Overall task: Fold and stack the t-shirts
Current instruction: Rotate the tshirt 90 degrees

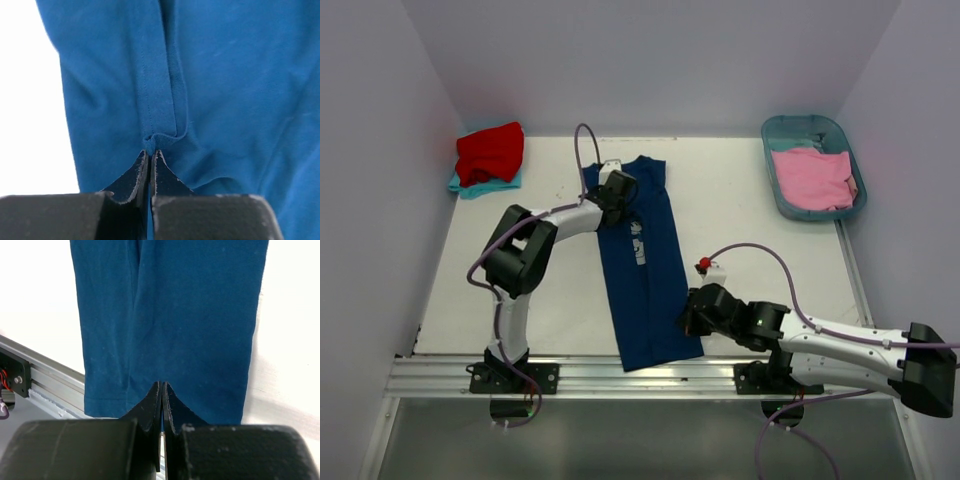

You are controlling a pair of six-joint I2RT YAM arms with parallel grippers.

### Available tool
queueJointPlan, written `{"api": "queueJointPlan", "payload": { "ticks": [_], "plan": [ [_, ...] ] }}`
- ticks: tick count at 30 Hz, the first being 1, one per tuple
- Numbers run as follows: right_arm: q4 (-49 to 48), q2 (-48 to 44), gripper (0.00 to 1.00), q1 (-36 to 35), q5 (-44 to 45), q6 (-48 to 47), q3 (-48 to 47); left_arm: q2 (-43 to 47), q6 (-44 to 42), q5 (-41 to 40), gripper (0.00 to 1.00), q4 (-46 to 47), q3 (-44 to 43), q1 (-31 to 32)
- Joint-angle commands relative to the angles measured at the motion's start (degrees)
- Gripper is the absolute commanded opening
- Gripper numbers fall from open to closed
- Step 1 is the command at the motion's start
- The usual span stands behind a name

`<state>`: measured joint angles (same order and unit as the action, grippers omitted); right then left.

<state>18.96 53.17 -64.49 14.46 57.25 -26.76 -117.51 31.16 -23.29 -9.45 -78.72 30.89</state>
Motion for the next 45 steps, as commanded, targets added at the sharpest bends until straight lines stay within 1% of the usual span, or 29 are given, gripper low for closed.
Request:
{"api": "queueJointPlan", "payload": {
  "ticks": [1, 3, 4, 5, 7, 8, 11, 12, 13, 14, 15, 16, 18, 19, 20, 22, 23, 24, 25, 26, 27, 29, 30, 31, 33, 34, 38, 42, 45],
  "plan": [
    [0.7, -1.0, 0.0, 0.1, 1.9, 0.9, 0.7, 4.7, 7.0, -4.9, 0.0, 1.1, 3.8, -0.1],
    [0.8, -1.1, 0.0, 0.1, 2.0, 1.0, 0.7, 7.6, 11.2, -6.4, 0.13, 2.5, 6.7, -0.1],
    [0.8, -1.1, 0.0, 0.1, 2.0, 1.0, 0.8, 8.8, 12.7, -8.2, 0.22, 3.2, 9.9, -0.2],
    [1.0, -1.1, 0.03, 0.1, 2.0, 0.9, 0.7, 11.5, 15.4, -9.0, 0.39, 5.1, 11.7, -0.1],
    [0.7, -1.0, 0.07, 0.0, 2.0, 0.9, 0.7, 14.2, 18.6, -10.7, 0.52, 6.8, 16.5, -0.1],
    [0.7, -0.9, 0.12, 0.1, 2.1, 0.9, 0.7, 16.5, 19.1, -11.0, 0.62, 8.2, 17.6, -0.1],
    [0.4, -0.2, 0.23, 0.1, 2.1, 0.4, 0.5, 18.0, 18.0, -10.2, 0.73, 10.4, 19.1, -0.1],
    [0.1, 0.0, 0.26, 0.1, 2.1, 0.2, 0.3, 17.8, 17.5, -9.8, 0.74, 10.1, 18.6, -0.1],
    [-0.1, 0.8, 0.26, 0.1, 2.2, 0.0, -0.2, 17.8, 16.8, -8.3, 0.75, 10.1, 17.3, -0.1],
    [-0.2, 1.1, 0.26, 0.0, 2.4, -0.5, -0.7, 17.1, 14.2, -7.0, 0.75, 10.4, 16.6, -0.1],
    [-0.2, 1.6, 0.23, 0.1, 2.9, -1.4, -1.3, 16.7, 13.1, -6.3, 0.75, 10.9, 16.0, -0.1],
    [0.6, 2.2, 0.2, 0.1, 3.5, -2.0, -3.1, 16.4, 12.4, -4.5, 0.74, 10.9, 14.5, -0.1],
    [1.8, 3.6, 0.13, 0.2, 5.7, -3.9, -5.4, 15.3, 7.0, -0.5, 0.69, 14.2, 13.6, -0.2],
    [2.8, 4.0, 0.0, 0.7, 6.4, -4.5, -7.8, 14.8, 5.7, 1.7, 0.65, 14.2, 11.9, -0.2],
    [3.2, 4.7, 0.0, 0.9, 7.3, -5.2, -8.9, 13.6, 2.7, 3.1, 0.46, 15.2, 11.2, -0.2],
    [3.4, 5.4, 0.0, 3.2, 9.2, -7.6, -11.5, 12.2, 0.1, 5.3, 0.21, 15.3, 8.8, -0.5],
    [3.4, 6.3, 0.0, 4.6, 8.9, -9.3, -12.2, 11.0, -1.1, 5.2, 0.01, 14.2, 7.9, -0.8],
    [3.4, 6.9, 0.0, 6.4, 8.3, -10.4, -13.0, 10.2, -1.7, 5.4, 0.0, 14.3, 7.2, -1.1],
    [3.3, 7.7, 0.0, 9.8, 7.3, -11.5, -14.8, 9.4, -2.5, 7.4, 0.0, 14.1, 5.9, -1.6],
    [3.2, 8.6, 0.0, 11.3, 7.3, -14.0, -15.9, 7.9, -2.5, 8.3, 0.0, 13.1, 5.2, -3.0],
    [3.2, 11.1, 0.0, 13.9, 7.2, -15.3, -18.7, 7.2, -2.8, 9.6, 0.0, 13.1, 4.4, -3.7],
    [3.1, 14.2, 0.0, 16.2, 6.9, -18.1, -22.3, 5.4, -2.4, 12.8, 0.0, 11.7, 3.8, -6.4],
    [3.4, 18.8, 0.0, 17.4, 6.8, -20.4, -26.2, 5.0, -2.2, 13.9, 0.0, 11.3, 4.1, -7.2],
    [4.1, 21.0, 0.0, 19.6, 6.3, -21.5, -28.3, 4.9, -1.9, 15.5, 0.0, 11.5, 4.7, -7.9],
    [4.6, 26.1, 0.0, 21.7, 4.0, -23.6, -32.4, 5.0, -1.9, 15.4, 0.0, 11.9, 6.1, -9.4],
    [5.2, 31.1, 0.0, 23.7, 3.0, -24.0, -36.2, 5.0, -1.7, 15.1, 0.0, 12.0, 7.3, -9.5],
    [4.9, 40.6, 0.0, 27.4, -1.4, -25.9, -43.3, 4.5, -1.5, 13.6, 0.0, 12.6, 10.0, -10.8],
    [5.0, 47.6, 0.0, 29.7, -5.4, -27.5, -49.4, 2.9, -1.5, 14.1, 0.0, 14.8, 11.6, -11.6],
    [5.1, 50.4, 0.0, 30.7, -6.6, -28.3, -50.7, 1.7, -1.6, 14.0, 0.0, 14.6, 12.1, -12.1]
  ]
}}
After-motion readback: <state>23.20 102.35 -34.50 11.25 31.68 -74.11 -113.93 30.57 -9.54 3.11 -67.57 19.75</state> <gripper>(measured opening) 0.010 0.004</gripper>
